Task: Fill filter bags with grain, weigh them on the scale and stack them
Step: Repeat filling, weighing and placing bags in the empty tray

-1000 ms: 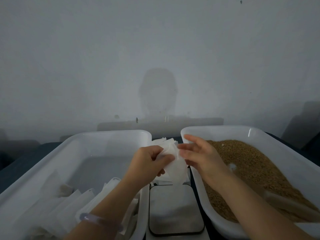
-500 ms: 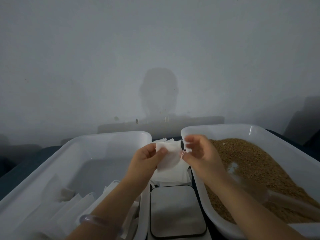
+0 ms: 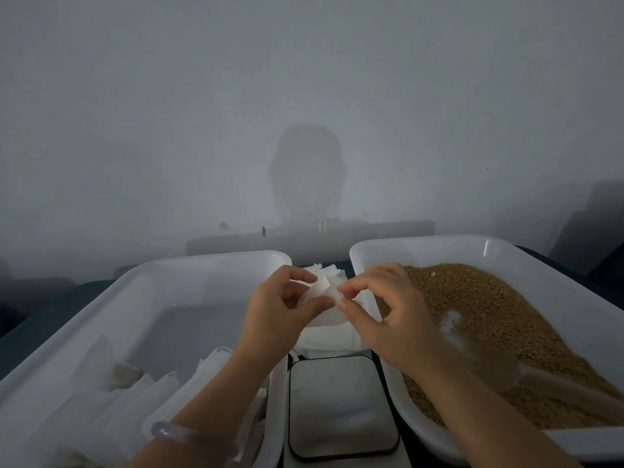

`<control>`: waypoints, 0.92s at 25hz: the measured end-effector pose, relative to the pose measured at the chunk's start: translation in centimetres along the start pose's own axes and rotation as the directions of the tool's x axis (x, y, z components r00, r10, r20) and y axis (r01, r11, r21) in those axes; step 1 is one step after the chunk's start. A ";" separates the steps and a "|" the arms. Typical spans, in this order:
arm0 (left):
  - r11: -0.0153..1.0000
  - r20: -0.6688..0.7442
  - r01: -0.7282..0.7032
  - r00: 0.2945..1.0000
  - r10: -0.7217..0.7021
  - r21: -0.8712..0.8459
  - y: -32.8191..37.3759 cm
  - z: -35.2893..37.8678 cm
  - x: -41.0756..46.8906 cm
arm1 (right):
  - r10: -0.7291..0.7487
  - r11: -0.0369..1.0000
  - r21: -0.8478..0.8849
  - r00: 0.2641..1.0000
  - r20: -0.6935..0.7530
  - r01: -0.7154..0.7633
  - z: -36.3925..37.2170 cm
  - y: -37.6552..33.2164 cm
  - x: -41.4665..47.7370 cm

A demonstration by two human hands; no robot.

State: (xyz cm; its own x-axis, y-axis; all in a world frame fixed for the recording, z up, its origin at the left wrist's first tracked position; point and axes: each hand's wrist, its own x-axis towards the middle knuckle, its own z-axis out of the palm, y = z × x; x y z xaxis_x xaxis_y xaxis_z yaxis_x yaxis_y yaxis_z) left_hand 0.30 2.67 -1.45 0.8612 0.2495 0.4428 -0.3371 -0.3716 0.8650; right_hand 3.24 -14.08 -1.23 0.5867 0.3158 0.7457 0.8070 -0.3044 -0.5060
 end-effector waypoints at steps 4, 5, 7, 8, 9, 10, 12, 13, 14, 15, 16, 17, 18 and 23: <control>0.999 0.076 -0.036 0.997 0.035 0.013 0.0 -0.1 -0.2 | 0.103 0.993 0.047 0.987 0.126 -0.110 0.0 0.2 -0.3; 0.999 0.107 -0.045 0.993 0.043 0.020 0.0 -0.1 -0.2 | 0.165 0.982 0.063 0.969 0.185 -0.179 0.0 0.3 -0.4; 0.997 0.123 -0.051 0.991 0.045 0.050 0.1 0.0 -0.3 | 0.216 0.966 0.085 0.941 0.260 -0.245 0.1 0.4 -0.4; 0.996 0.108 -0.052 0.993 0.043 0.074 0.2 0.0 -0.2 | 0.229 0.955 0.123 0.933 0.279 -0.271 0.3 0.4 -0.3; 0.992 0.087 -0.065 0.995 0.055 0.113 0.2 0.0 -0.2 | 0.245 0.939 0.166 0.925 0.290 -0.301 0.3 0.2 -0.2; 0.982 0.068 -0.090 0.994 0.080 0.166 0.3 0.0 -0.1 | 0.260 0.924 0.203 0.921 0.290 -0.325 0.3 0.1 -0.1; 0.945 0.029 -0.177 0.984 0.176 0.277 0.4 -0.3 -0.1 | 0.278 0.903 0.259 0.925 0.258 -0.343 -0.1 -0.1 0.1; 0.913 0.026 -0.233 0.971 0.238 0.334 0.6 -0.5 -0.2 | 0.287 0.896 0.277 0.928 0.238 -0.348 -0.3 -0.2 0.2; 0.877 0.054 -0.285 0.956 0.287 0.387 0.6 -0.8 -0.2 | 0.296 0.888 0.292 0.927 0.231 -0.356 -0.5 -0.3 0.3; 0.833 0.110 -0.337 0.940 0.322 0.438 0.5 -0.9 -0.2 | 0.299 0.878 0.308 0.922 0.247 -0.367 -0.6 -0.5 0.3; 0.782 0.189 -0.387 0.922 0.339 0.489 0.4 -1.1 -0.2 | 0.295 0.865 0.326 0.912 0.284 -0.382 -0.6 -0.6 0.4; 0.713 0.265 -0.429 0.903 0.338 0.554 0.3 -1.0 -0.2 | 0.291 0.853 0.335 0.897 0.333 -0.401 -0.6 -0.7 0.4; 0.638 0.334 -0.464 0.886 0.322 0.614 0.3 -0.9 -0.2 | 0.283 0.842 0.342 0.881 0.378 -0.417 -0.5 -0.7 0.3; 0.600 0.349 -0.453 0.891 0.290 0.659 -0.2 0.3 -0.4 | 0.238 0.792 0.416 0.854 0.463 -0.446 -0.7 -0.7 0.2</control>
State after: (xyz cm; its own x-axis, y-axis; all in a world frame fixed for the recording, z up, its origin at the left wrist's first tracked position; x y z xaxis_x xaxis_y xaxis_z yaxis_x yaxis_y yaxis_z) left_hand 0.11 2.32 -1.86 0.8022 -0.1973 0.5634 -0.3420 -0.9255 0.1627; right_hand 2.75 -14.40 -0.44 0.7240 0.6133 0.3157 0.4056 -0.0084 -0.9140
